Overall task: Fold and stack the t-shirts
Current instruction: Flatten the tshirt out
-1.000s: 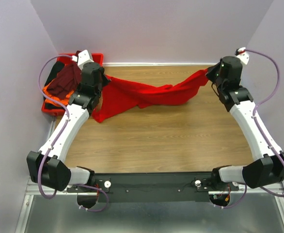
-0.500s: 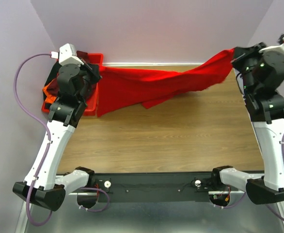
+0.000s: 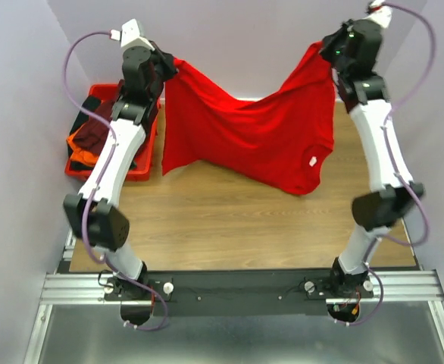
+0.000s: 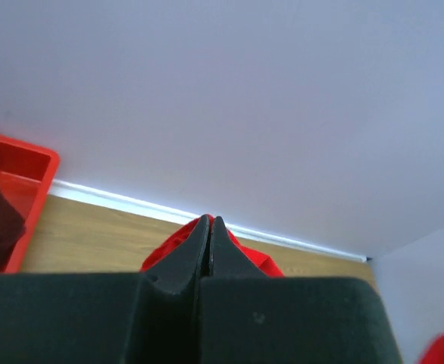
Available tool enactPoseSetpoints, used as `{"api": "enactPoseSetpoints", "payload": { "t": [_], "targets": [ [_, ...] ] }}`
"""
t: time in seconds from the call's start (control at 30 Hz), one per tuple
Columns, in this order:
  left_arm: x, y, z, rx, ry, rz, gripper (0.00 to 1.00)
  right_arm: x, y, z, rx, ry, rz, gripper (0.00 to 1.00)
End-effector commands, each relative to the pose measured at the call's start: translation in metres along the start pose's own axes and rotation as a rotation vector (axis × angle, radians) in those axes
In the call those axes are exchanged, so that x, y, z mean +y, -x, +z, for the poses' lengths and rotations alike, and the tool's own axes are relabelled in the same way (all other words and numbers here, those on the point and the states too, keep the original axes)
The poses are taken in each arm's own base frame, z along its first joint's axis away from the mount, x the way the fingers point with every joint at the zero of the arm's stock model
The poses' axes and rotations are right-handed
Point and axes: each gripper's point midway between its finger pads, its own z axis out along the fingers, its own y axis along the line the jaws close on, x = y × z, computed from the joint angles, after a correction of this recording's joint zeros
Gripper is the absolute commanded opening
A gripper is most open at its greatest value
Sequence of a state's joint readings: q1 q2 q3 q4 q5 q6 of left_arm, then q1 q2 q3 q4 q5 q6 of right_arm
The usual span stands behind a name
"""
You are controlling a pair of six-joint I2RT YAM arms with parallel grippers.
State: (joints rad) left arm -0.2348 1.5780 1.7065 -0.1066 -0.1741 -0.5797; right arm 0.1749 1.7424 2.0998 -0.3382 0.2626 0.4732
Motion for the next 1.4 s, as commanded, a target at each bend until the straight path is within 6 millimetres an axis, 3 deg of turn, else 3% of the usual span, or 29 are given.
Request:
{"api": "enactPoseSetpoints", "payload": {
  "t": [0.0, 0.03, 0.07, 0.13, 0.2, 0.23, 0.27, 0.3, 0.33, 0.4, 0.43, 0.53, 0.57, 0.6, 0.63, 0.67, 0.7, 0.77, 0.8, 0.87, 0.9, 0.97, 1.0, 1.03, 1.07, 1.13, 1.17, 1.27, 1.37],
  "targets": [
    [-0.040, 0.048, 0.038, -0.113, -0.175, 0.029, 0.00, 0.035, 0.039, 0.028, -0.105, 0.136, -0.015, 0.00],
    [-0.045, 0.058, 0.042, -0.129, -0.194, 0.030, 0.00, 0.040, 0.048, 0.028, -0.127, 0.153, -0.011, 0.01],
    [-0.058, 0.080, 0.047, -0.174, -0.230, 0.039, 0.00, 0.051, 0.077, 0.017, -0.195, 0.181, -0.003, 0.00],
    [-0.062, 0.096, 0.051, -0.195, -0.263, 0.065, 0.00, 0.055, 0.101, 0.008, -0.266, 0.186, -0.017, 0.01],
    [-0.071, 0.135, 0.038, -0.283, -0.299, 0.081, 0.00, 0.056, 0.135, -0.012, -0.366, 0.175, -0.033, 0.01],
    [-0.072, 0.143, 0.034, -0.300, -0.310, 0.086, 0.00, 0.056, 0.141, -0.018, -0.385, 0.172, -0.037, 0.00],
    [-0.070, 0.150, 0.031, -0.311, -0.316, 0.092, 0.00, 0.055, 0.149, -0.025, -0.407, 0.170, -0.039, 0.01],
    [-0.066, 0.148, 0.032, -0.300, -0.319, 0.088, 0.00, 0.051, 0.142, -0.022, -0.399, 0.157, -0.046, 0.00],
    [-0.057, 0.150, 0.033, -0.304, -0.307, 0.088, 0.00, 0.052, 0.154, -0.038, -0.419, 0.162, -0.039, 0.01],
    [-0.043, 0.131, 0.037, -0.249, -0.290, 0.072, 0.00, 0.046, 0.144, -0.039, -0.397, 0.151, -0.037, 0.01],
    [-0.042, 0.127, 0.036, -0.250, -0.300, 0.071, 0.00, 0.034, 0.119, -0.029, -0.340, 0.119, -0.045, 0.01],
    [-0.020, 0.082, 0.044, -0.150, -0.268, 0.041, 0.00, 0.015, 0.093, -0.038, -0.280, 0.066, -0.003, 0.00],
    [-0.004, 0.054, 0.047, -0.092, -0.241, 0.029, 0.00, -0.002, 0.060, -0.039, -0.208, 0.032, 0.017, 0.01],
    [0.004, 0.038, 0.047, -0.059, -0.224, 0.008, 0.00, -0.011, 0.044, -0.041, -0.177, 0.010, 0.027, 0.01],
    [0.012, 0.023, 0.046, -0.031, -0.208, -0.032, 0.00, -0.039, -0.009, -0.037, -0.078, -0.059, 0.034, 0.01],
    [0.017, 0.013, 0.039, -0.007, -0.197, -0.058, 0.00, -0.050, -0.023, -0.043, -0.055, -0.087, 0.051, 0.00],
    [0.045, -0.036, 0.038, 0.089, -0.137, -0.088, 0.00, -0.060, -0.033, -0.058, -0.040, -0.108, 0.068, 0.00],
    [0.064, -0.069, 0.024, 0.155, -0.079, -0.174, 0.00, -0.078, -0.069, -0.072, 0.026, -0.136, 0.116, 0.01],
    [0.094, -0.119, 0.012, 0.249, -0.001, -0.197, 0.00, -0.101, -0.112, -0.090, 0.108, -0.174, 0.112, 0.01],
    [0.117, -0.156, -0.003, 0.314, 0.067, -0.223, 0.00, -0.122, -0.151, -0.107, 0.178, -0.210, 0.141, 0.01],
    [0.139, -0.194, -0.018, 0.389, 0.131, -0.244, 0.00, -0.143, -0.180, -0.124, 0.225, -0.254, 0.130, 0.01],
    [0.165, -0.239, -0.036, 0.481, 0.199, -0.253, 0.00, -0.178, -0.229, -0.148, 0.304, -0.342, 0.129, 0.01],
    [0.171, -0.252, -0.041, 0.513, 0.215, -0.257, 0.02, -0.176, -0.226, -0.148, 0.299, -0.335, 0.139, 0.01],
    [0.172, -0.264, -0.046, 0.548, 0.211, -0.266, 0.12, -0.191, -0.255, -0.162, 0.364, -0.360, 0.124, 0.09],
    [0.180, -0.279, -0.055, 0.585, 0.237, -0.267, 0.31, -0.195, -0.266, -0.167, 0.393, -0.371, 0.126, 0.19],
    [0.184, -0.288, -0.063, 0.597, 0.260, -0.260, 0.49, -0.202, -0.296, -0.181, 0.489, -0.366, 0.124, 0.42],
    [0.187, -0.289, -0.071, 0.599, 0.275, -0.255, 0.59, -0.203, -0.302, -0.184, 0.510, -0.367, 0.125, 0.59],
    [0.195, -0.284, -0.085, 0.575, 0.336, -0.246, 0.63, -0.200, -0.305, -0.189, 0.537, -0.340, 0.113, 0.77],
    [0.210, -0.285, -0.106, 0.568, 0.434, -0.234, 0.63, -0.200, -0.300, -0.192, 0.533, -0.337, 0.094, 0.78]
  ]
}}
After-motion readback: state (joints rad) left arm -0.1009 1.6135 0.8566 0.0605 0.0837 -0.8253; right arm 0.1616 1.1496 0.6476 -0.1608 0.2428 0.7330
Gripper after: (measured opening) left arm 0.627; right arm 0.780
